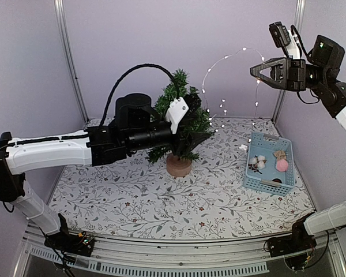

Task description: Decorate the small christmas tree

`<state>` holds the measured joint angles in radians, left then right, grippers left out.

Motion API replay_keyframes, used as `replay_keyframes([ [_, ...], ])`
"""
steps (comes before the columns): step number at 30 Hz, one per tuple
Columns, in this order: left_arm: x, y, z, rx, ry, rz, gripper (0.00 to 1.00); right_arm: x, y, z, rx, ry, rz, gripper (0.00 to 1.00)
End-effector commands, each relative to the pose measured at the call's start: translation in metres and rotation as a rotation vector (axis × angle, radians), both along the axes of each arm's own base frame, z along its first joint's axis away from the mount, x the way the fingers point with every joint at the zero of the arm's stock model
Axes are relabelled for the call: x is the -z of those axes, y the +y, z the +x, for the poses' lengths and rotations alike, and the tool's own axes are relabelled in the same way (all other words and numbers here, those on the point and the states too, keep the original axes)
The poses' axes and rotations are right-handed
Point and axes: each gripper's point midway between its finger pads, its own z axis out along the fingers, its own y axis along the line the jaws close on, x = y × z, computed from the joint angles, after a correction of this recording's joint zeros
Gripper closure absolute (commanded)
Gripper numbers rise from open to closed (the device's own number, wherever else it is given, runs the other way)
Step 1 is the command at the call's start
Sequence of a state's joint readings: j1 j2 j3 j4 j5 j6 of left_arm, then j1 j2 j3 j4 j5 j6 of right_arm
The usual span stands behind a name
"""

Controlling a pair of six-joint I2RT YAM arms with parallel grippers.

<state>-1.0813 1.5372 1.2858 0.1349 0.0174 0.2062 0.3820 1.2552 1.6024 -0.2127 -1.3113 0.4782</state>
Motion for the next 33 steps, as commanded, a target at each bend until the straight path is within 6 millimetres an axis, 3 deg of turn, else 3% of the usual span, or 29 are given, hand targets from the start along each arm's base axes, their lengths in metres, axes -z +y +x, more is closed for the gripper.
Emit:
replay_keyframes([
  [1,-0.009,-0.004,0.008,-0.008,-0.027,-0.004,0.34,-0.004,-0.001,-0.014,-0.036,-0.023,0.006,1.00],
  [8,0.001,-0.001,0.015,-0.004,-0.014,0.021,0.69,-0.007,0.000,-0.017,-0.052,-0.029,0.012,1.00],
  [13,0.000,0.001,0.013,0.011,-0.011,0.019,0.99,-0.007,-0.001,-0.018,-0.053,-0.026,0.012,1.00],
  [24,-0.009,0.019,0.008,-0.023,0.023,-0.010,1.00,-0.001,0.000,-0.006,0.032,-0.021,0.002,1.00],
  [28,-0.018,0.042,0.014,-0.089,0.090,-0.052,1.00,0.001,-0.009,0.009,0.122,-0.025,-0.004,1.00],
  [33,-0.030,0.086,0.020,-0.217,0.126,-0.104,1.00,0.005,-0.033,0.027,0.263,-0.018,-0.010,1.00],
])
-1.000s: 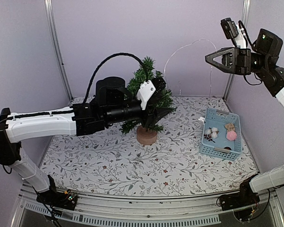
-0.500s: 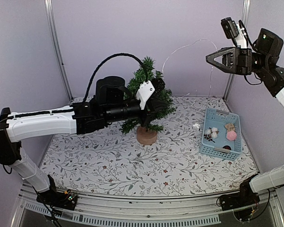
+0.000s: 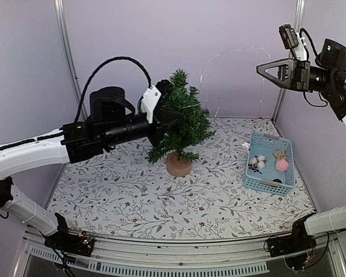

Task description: Decorate the small christmas tree

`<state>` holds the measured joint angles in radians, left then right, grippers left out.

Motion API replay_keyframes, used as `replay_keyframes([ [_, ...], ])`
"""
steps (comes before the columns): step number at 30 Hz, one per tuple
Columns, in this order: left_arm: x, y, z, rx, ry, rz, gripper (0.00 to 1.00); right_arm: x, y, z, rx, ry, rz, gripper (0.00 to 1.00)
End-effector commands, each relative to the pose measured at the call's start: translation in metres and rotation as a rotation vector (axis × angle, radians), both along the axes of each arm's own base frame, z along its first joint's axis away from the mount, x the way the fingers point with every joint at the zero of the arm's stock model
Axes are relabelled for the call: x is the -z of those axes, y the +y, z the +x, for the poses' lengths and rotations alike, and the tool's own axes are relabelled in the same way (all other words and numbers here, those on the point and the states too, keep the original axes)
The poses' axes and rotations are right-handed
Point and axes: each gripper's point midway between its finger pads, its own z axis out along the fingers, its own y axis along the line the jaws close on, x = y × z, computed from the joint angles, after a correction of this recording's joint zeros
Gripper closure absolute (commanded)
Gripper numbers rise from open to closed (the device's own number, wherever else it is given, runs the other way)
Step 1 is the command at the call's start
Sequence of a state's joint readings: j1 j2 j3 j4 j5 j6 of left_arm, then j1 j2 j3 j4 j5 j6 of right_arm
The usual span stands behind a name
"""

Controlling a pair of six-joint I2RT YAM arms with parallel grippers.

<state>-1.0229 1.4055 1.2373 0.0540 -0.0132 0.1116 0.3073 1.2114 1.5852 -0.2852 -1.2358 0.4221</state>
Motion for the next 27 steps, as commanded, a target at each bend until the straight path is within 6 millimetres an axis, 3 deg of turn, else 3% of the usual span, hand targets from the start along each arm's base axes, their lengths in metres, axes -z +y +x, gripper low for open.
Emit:
replay_keyframes([
  [1,-0.015,0.047,0.009,-0.142,0.056,-0.066,1.00,0.006,-0.017,0.012,0.130,0.000,-0.009,1.00],
  [5,-0.009,0.080,0.013,-0.225,0.095,-0.051,1.00,0.018,-0.031,0.023,0.212,0.031,-0.023,1.00],
  [8,-0.017,0.101,0.018,-0.281,0.097,-0.078,1.00,0.023,-0.041,0.029,0.278,0.033,-0.035,1.00],
  [16,-0.039,0.123,0.035,-0.348,0.073,-0.115,1.00,0.025,-0.069,0.056,0.489,0.010,-0.077,1.00],
  [18,-0.053,0.124,0.040,-0.345,0.052,-0.137,1.00,0.021,-0.077,0.063,0.548,-0.006,-0.084,1.00],
  [21,-0.071,0.111,0.040,-0.277,0.014,-0.129,1.00,0.007,-0.082,0.066,0.575,-0.047,-0.076,1.00],
  [27,-0.113,0.080,0.030,-0.085,-0.070,-0.145,1.00,-0.038,-0.074,0.045,0.483,-0.182,-0.028,1.00],
])
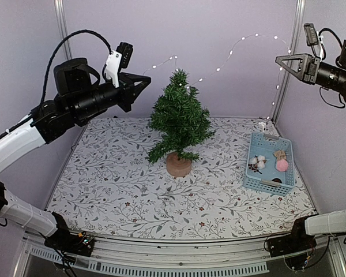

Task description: Decorate the small christmas tree

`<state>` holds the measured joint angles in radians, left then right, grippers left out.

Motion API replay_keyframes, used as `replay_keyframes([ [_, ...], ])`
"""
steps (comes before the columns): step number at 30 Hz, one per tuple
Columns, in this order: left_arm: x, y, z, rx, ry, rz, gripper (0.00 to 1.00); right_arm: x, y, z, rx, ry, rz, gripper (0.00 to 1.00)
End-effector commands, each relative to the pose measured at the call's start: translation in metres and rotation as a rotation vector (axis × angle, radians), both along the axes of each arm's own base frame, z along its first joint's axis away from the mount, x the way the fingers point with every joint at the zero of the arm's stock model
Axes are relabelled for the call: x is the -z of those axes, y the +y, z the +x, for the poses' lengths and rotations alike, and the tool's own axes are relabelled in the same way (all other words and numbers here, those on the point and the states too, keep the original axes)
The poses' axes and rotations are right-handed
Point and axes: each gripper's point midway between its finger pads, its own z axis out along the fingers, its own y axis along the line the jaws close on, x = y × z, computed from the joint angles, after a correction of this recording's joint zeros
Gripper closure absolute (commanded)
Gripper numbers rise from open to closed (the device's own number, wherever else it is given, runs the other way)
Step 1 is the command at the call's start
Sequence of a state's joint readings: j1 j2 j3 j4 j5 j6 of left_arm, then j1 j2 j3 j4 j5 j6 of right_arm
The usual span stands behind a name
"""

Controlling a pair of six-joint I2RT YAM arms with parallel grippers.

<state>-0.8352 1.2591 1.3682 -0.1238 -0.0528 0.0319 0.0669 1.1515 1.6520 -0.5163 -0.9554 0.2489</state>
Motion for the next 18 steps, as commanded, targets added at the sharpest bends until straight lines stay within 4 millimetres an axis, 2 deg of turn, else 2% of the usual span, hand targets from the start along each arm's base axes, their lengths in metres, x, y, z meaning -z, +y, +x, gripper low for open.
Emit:
replay_keyframes([
  [1,-0.038,-0.016,-0.012,0.152,-0.095,-0.020,1.00,-0.041,0.002,-0.017,-0.051,-0.136,0.002,1.00],
  [5,-0.060,-0.017,0.004,0.109,-0.130,-0.038,1.00,-0.061,0.000,-0.013,-0.039,-0.178,0.024,1.00],
  [9,-0.076,-0.016,0.026,0.062,-0.165,-0.063,1.00,-0.060,-0.005,0.017,0.023,-0.153,0.034,1.00],
  [13,-0.088,-0.005,0.047,0.024,-0.178,-0.122,1.00,-0.063,-0.010,0.036,0.050,-0.166,0.053,1.00],
  [14,-0.096,-0.001,0.051,0.018,-0.199,-0.152,1.00,-0.066,-0.009,0.037,0.040,-0.185,0.058,1.00],
  [18,-0.106,-0.002,0.057,0.061,-0.225,-0.184,1.00,-0.079,-0.008,0.038,-0.023,-0.245,0.087,1.00],
])
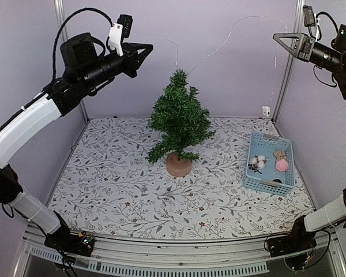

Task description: Decorate the small christmas tree

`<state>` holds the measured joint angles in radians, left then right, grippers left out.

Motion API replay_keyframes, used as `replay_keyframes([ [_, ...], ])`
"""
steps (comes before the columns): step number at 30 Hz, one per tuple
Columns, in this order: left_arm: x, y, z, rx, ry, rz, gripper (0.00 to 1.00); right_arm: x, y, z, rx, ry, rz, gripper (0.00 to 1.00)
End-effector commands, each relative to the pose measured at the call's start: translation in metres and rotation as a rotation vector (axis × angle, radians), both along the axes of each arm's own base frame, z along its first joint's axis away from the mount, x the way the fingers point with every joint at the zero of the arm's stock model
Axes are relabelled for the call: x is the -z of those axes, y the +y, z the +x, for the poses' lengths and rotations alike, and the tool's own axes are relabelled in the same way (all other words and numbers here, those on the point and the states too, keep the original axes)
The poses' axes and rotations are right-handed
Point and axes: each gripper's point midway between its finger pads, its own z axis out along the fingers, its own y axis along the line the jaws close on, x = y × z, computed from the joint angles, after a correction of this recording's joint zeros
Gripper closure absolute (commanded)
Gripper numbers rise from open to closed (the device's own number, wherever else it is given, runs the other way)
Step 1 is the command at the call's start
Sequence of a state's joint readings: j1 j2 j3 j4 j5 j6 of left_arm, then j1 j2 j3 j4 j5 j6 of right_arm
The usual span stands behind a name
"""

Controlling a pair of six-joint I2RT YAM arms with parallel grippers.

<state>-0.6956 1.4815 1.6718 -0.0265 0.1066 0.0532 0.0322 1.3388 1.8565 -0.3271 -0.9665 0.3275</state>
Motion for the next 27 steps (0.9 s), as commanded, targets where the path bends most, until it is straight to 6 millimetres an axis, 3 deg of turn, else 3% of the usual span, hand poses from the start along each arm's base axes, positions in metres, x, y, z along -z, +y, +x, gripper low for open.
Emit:
replay_keyframes([
  [1,-0.034,0.005,0.000,0.058,-0.084,-0.088,1.00,-0.028,-0.001,-0.006,-0.055,-0.116,0.041,1.00],
  [5,-0.038,0.005,0.003,0.085,-0.095,-0.094,1.00,-0.033,0.003,-0.004,-0.123,-0.138,0.046,1.00],
  [10,-0.059,0.004,-0.024,0.206,-0.160,-0.121,1.00,-0.037,0.013,-0.026,-0.290,-0.208,0.030,1.00],
  [15,-0.075,0.010,-0.048,0.257,-0.173,-0.113,1.00,-0.030,0.021,-0.032,-0.380,-0.161,0.029,1.00],
  [23,-0.062,0.034,-0.067,0.197,-0.087,-0.079,1.00,0.021,0.083,-0.035,-0.619,0.012,0.023,1.00],
  [27,-0.058,0.041,-0.070,0.174,-0.061,-0.094,1.00,0.016,0.091,-0.038,-0.642,-0.002,0.024,1.00],
])
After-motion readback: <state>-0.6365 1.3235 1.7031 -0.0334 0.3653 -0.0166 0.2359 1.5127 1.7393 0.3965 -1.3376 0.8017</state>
